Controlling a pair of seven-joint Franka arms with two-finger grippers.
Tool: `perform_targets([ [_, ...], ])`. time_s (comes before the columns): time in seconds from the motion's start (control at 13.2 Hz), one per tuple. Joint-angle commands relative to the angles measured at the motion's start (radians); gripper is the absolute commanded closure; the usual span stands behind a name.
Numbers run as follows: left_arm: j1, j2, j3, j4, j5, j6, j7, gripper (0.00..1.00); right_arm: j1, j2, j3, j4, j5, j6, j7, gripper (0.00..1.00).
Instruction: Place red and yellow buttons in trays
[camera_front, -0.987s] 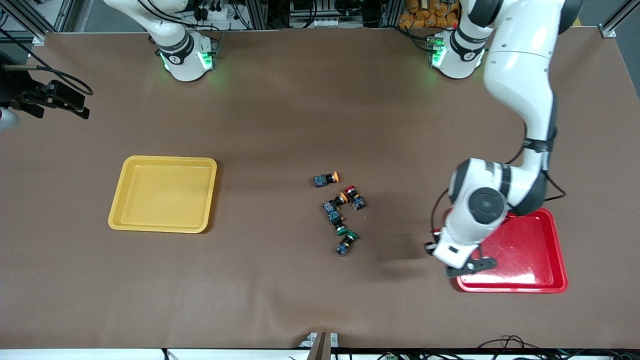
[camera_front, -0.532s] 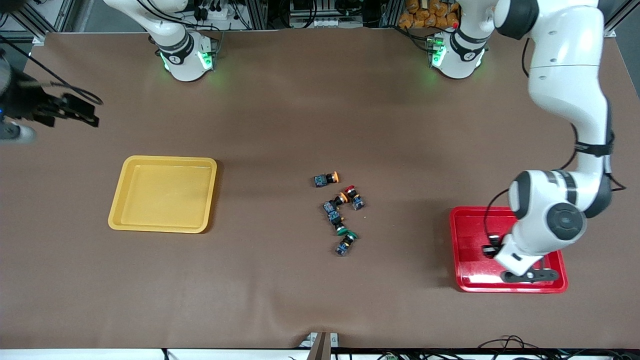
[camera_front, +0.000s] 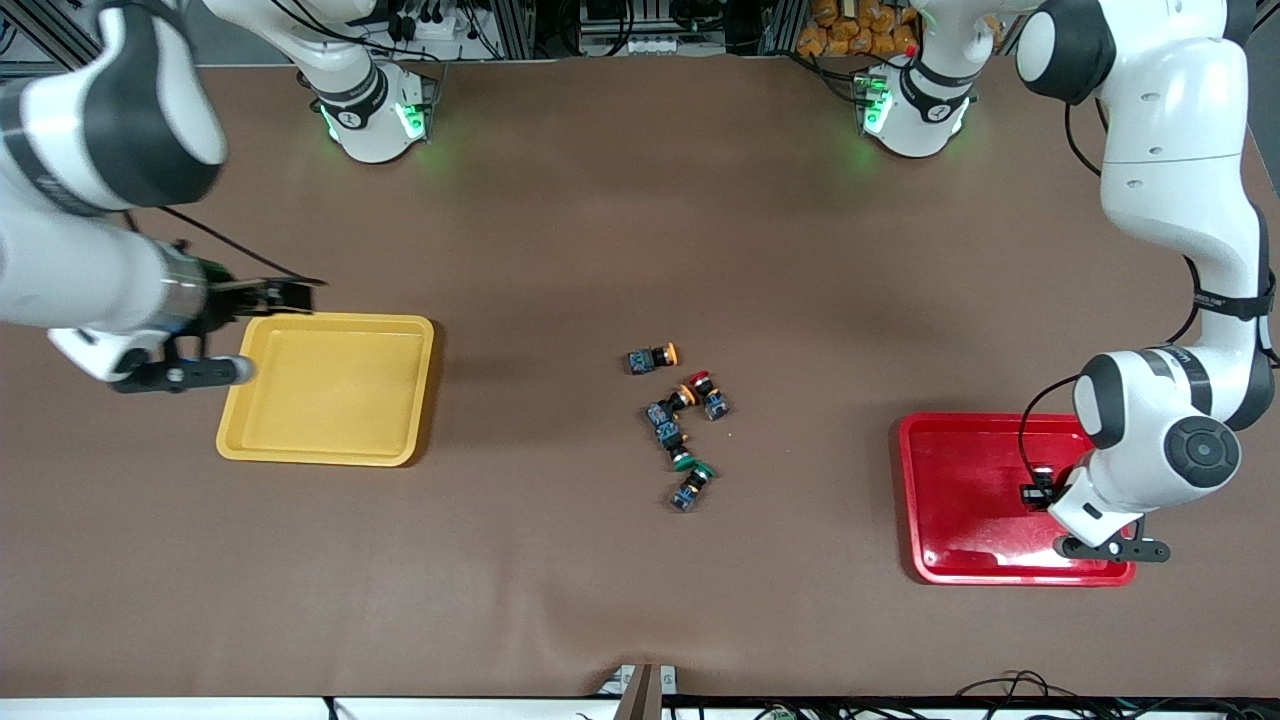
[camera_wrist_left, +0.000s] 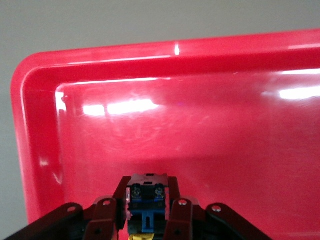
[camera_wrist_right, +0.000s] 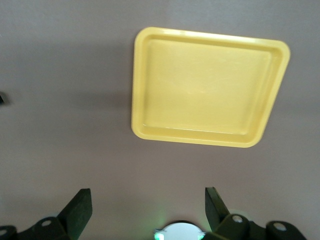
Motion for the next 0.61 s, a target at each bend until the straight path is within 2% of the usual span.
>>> perform_targets([
  [0.0,0.027,0.004,-0.011,-0.006,0.02,0.027,0.064,1.0,0.092,0.053,-0.003,0.022,0.079,0.055,0.311,0.0],
  [0.08,0.034,0.004,-0.011,-0.017,0.02,0.041,0.068,1.0,0.127,0.073,-0.003,0.022,0.1,0.09,0.421,0.0],
  [0.15,0.034,0.004,-0.011,-0.022,0.023,0.052,0.073,0.9,0.155,0.09,-0.001,0.022,0.132,0.128,0.523,0.0],
  [0.23,0.034,0.004,-0.011,-0.02,0.023,0.053,0.073,0.63,0.175,0.111,-0.003,0.022,0.178,0.168,0.624,0.0],
  [0.3,0.031,0.003,-0.011,-0.018,0.023,0.053,0.073,0.3,0.199,0.131,-0.003,0.022,0.214,0.219,0.731,0.0],
  [0.46,0.021,-0.007,-0.011,-0.015,0.025,0.053,0.072,0.02,0.294,0.185,-0.004,0.02,0.217,0.326,0.921,0.0],
  [0.53,0.02,-0.01,-0.011,-0.012,0.026,0.053,0.07,0.0,0.339,0.214,-0.006,0.02,0.214,0.393,1.035,0.0],
])
